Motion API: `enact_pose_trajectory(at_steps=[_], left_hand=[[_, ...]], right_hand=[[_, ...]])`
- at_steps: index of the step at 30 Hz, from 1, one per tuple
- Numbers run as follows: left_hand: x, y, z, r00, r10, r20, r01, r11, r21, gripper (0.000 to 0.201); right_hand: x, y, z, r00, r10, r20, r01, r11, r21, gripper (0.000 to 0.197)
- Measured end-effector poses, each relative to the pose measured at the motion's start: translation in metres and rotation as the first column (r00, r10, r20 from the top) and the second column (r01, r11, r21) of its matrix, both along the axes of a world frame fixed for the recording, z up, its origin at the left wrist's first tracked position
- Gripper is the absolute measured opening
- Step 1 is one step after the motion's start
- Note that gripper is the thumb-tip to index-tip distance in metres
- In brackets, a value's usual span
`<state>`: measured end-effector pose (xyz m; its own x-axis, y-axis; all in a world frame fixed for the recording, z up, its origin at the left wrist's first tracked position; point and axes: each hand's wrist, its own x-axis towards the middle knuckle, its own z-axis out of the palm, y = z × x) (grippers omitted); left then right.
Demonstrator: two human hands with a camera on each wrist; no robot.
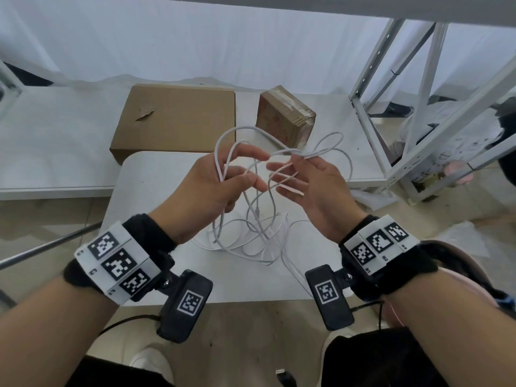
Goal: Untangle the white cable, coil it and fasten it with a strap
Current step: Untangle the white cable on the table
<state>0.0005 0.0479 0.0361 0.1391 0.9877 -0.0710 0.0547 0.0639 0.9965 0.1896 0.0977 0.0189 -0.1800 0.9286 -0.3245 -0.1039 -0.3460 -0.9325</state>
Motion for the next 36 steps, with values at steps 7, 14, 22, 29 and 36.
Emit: enact_pose_trajectory(at_steps=[7, 14, 22, 29, 36], left_hand=[[-0.011, 0.010, -0.009, 0.956, 0.279, -0.095, -0.267, 0.956, 0.125, 0.015], [-0.012, 0.010, -0.013, 0.813, 0.482, -0.326, -0.365, 0.859, 0.358, 0.011], [-0.009, 0.011, -0.024, 0.825, 0.369, -0.428, -0.272, 0.923, 0.272, 0.009], [-0.014, 0.011, -0.019, 0.809, 0.472, -0.351, -0.343, 0.863, 0.371, 0.018], [-0.017, 0.013, -0.022, 0.850, 0.329, -0.413, -0.289, 0.944, 0.158, 0.021]], right_hand=[[-0.002, -0.004, 0.009, 0.995, 0.007, -0.095, -0.007, 1.000, -0.005, 0.013], [0.007, 0.000, 0.018, 0.982, -0.011, -0.188, 0.018, 0.999, 0.037, 0.012], [0.014, 0.006, 0.019, 0.936, -0.060, -0.347, 0.042, 0.997, -0.060, 0.015], [0.013, -0.002, 0.009, 0.944, 0.227, 0.241, -0.215, 0.974, -0.074, 0.023], [0.014, 0.000, 0.015, 0.991, 0.001, 0.133, -0.003, 1.000, 0.011, 0.012]])
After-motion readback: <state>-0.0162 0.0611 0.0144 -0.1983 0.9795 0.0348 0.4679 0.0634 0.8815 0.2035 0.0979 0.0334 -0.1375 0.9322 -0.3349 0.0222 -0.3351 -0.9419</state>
